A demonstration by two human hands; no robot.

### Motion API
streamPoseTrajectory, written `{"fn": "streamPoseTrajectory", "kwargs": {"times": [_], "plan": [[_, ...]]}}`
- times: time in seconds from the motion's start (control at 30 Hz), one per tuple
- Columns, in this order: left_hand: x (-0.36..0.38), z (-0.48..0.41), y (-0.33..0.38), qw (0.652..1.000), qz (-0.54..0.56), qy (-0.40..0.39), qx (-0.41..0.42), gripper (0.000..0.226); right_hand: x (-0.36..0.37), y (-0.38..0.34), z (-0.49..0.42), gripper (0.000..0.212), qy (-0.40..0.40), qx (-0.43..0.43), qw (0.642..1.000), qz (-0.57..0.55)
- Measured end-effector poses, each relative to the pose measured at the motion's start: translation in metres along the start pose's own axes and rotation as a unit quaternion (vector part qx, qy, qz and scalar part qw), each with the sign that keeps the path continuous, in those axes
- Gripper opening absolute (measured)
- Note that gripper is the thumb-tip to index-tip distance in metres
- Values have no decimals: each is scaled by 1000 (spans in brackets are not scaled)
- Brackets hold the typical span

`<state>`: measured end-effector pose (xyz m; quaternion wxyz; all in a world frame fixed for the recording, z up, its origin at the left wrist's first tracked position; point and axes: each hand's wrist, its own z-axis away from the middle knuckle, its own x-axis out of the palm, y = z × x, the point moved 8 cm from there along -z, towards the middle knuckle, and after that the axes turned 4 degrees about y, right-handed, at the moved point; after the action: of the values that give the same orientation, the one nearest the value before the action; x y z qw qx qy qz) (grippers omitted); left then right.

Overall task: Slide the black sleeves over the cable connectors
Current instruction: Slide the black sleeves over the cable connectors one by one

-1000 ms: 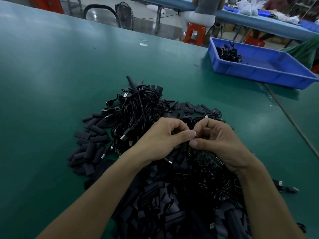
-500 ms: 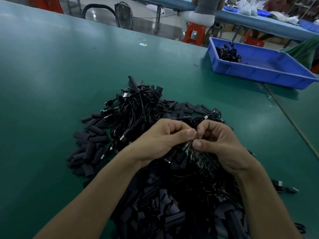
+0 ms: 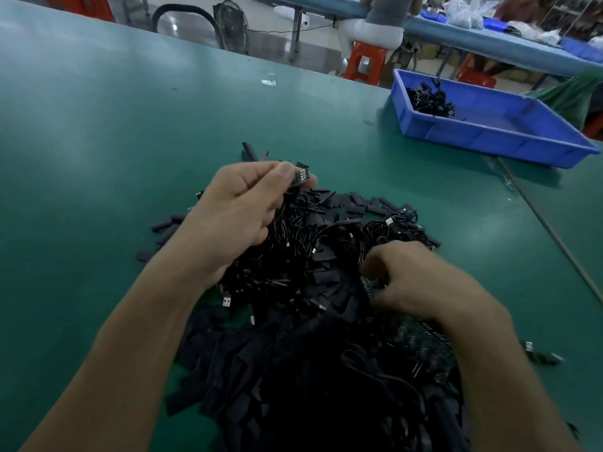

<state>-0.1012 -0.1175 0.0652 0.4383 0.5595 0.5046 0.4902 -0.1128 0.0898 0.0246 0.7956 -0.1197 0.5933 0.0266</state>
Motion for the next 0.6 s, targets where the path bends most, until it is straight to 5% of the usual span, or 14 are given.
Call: {"fn": "streamPoseTrajectory", "kwargs": {"times": [0.13,0.27,0.37,0.47,0.6], "plan": [[5,-1,-13,995,-73,-39,-51,27,13,-31,-13,25,62,-61,996,-8],[9,0,-10,989,-132,-67,-8,21,30,-25,-23,33,68,-42,996,31],[7,-1,-11,988,-146,-57,-5,6,32,-24,-20,27,101,-50,994,7],[6,-1,-11,988,-147,-43,0,7,36,-24,-22,36,93,-53,994,17],[3,-1,-10,992,-122,-16,12,9,32,-25,-20,20,124,-62,990,-15]]}}
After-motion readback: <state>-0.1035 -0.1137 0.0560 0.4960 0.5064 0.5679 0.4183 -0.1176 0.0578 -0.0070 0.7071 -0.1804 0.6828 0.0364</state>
